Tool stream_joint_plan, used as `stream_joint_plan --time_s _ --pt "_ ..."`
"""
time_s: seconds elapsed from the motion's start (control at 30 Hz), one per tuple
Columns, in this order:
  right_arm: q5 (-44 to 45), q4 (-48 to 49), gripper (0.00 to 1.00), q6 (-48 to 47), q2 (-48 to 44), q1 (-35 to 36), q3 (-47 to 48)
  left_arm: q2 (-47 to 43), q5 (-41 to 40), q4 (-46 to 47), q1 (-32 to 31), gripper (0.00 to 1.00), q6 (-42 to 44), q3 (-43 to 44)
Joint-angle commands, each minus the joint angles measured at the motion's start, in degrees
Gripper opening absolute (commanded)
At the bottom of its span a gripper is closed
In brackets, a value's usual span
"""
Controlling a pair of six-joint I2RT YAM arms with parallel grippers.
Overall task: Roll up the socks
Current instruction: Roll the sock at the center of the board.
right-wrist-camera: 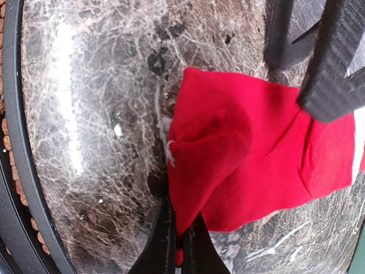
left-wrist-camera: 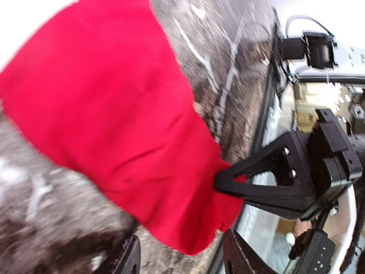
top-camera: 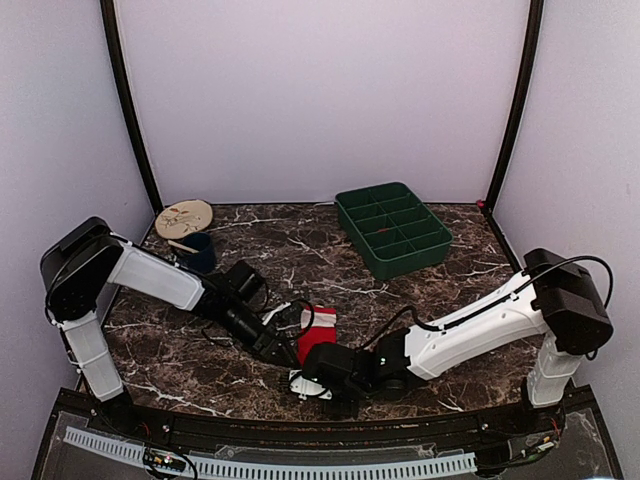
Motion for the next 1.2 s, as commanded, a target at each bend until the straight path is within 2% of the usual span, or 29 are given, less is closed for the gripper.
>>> stream_joint_plan --time_s 0.0,0.33,0.53,0.7,0.83,1.0,1.17 --pt "-1.49 -8.44 0.00 -0.14 2.78 -0.19 -0.03 -5.18 -7.80 9.25 0.60 0.52 -6.49 -4.49" --pt "-2.21 -10.61 0.00 -2.66 4.22 -0.68 3.97 -15.37 -18.59 15.95 0.66 0.51 -9.97 -13.91" --pt "-8.75 -12.37 0.00 -2.35 4.44 -2.93 6.96 -21.52 -24.29 22.42 0.69 0.42 -12.44 -20.83" --pt "-16.67 -14.87 0.00 -1.34 4.78 -6.52 10.38 -27.40 -28.64 25.32 0.09 0.42 -11.63 -25.57" --pt "-21.84 -17.41 0.00 -0.86 5.63 -8.75 13.20 -33.67 -33.97 27.06 -2.52 0.40 -8.33 -29.38" --pt "-28.43 -20.91 0.00 -0.35 6.85 -11.62 16.09 -41.14 -41.78 28.33 -7.37 0.34 -3.53 -32.33" --pt "-33.26 -24.23 0.00 -0.56 7.80 -13.51 18.23 -43.84 -46.23 29.63 -10.99 0.30 -2.34 -33.40"
